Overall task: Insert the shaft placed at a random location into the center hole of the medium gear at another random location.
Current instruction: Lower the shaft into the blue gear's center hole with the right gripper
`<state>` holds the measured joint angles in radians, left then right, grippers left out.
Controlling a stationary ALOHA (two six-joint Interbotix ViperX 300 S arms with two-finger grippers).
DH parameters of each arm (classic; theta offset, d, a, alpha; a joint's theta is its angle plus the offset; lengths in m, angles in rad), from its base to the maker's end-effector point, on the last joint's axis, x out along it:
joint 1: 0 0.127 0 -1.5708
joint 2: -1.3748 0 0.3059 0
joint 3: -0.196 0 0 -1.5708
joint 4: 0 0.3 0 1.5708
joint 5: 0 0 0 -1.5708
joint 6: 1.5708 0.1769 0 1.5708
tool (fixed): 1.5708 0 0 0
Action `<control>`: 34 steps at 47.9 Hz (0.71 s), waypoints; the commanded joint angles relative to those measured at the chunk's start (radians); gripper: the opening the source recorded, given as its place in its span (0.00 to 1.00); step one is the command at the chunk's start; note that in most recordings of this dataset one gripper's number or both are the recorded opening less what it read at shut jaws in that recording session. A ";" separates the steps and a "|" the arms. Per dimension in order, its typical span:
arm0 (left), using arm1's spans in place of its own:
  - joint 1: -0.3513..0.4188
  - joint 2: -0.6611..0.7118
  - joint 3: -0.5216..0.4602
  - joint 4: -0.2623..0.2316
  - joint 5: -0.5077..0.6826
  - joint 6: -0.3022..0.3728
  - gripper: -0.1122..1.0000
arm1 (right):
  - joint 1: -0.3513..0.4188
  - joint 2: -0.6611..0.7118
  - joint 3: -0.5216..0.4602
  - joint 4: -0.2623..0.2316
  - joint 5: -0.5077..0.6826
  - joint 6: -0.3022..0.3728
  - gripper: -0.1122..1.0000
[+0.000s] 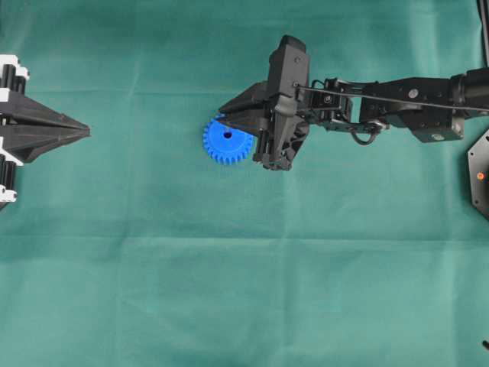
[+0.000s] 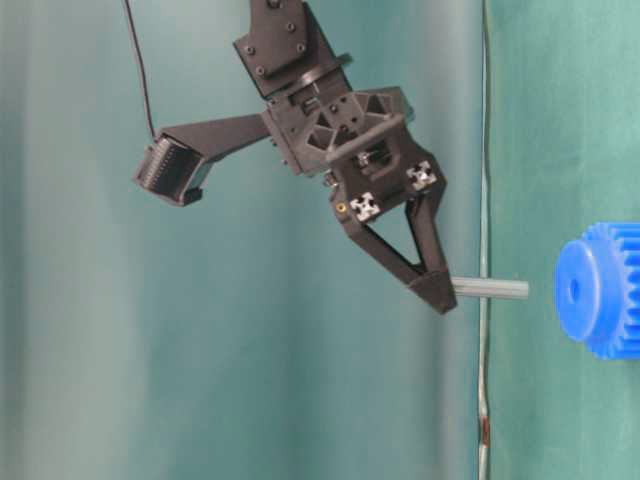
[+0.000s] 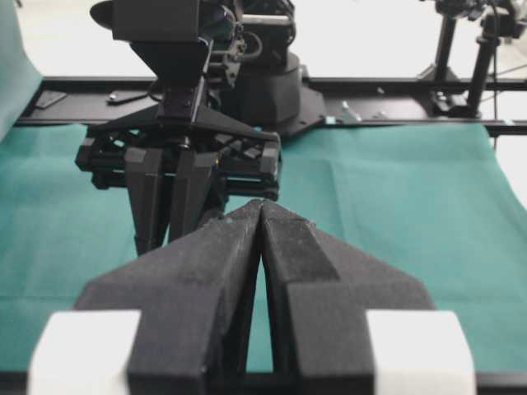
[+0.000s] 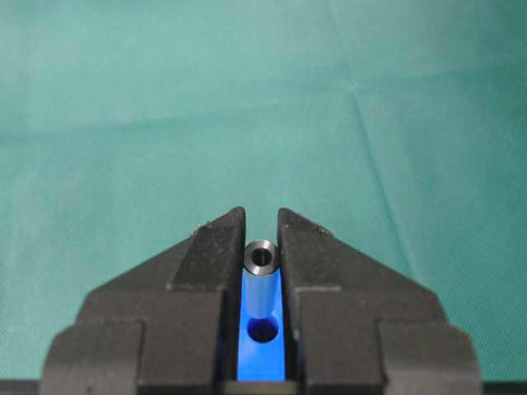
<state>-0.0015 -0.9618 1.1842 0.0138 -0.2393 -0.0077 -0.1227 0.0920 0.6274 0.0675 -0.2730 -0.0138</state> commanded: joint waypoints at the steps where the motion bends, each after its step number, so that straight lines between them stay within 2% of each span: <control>1: 0.002 0.009 -0.025 0.003 -0.003 -0.002 0.10 | 0.003 -0.005 -0.029 0.003 -0.003 0.008 0.21; 34: 0.002 0.009 -0.025 0.005 0.000 -0.002 0.10 | 0.003 0.084 -0.040 0.011 -0.008 0.008 0.21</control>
<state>-0.0015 -0.9603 1.1842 0.0153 -0.2347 -0.0077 -0.1227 0.1871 0.6136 0.0736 -0.2730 -0.0138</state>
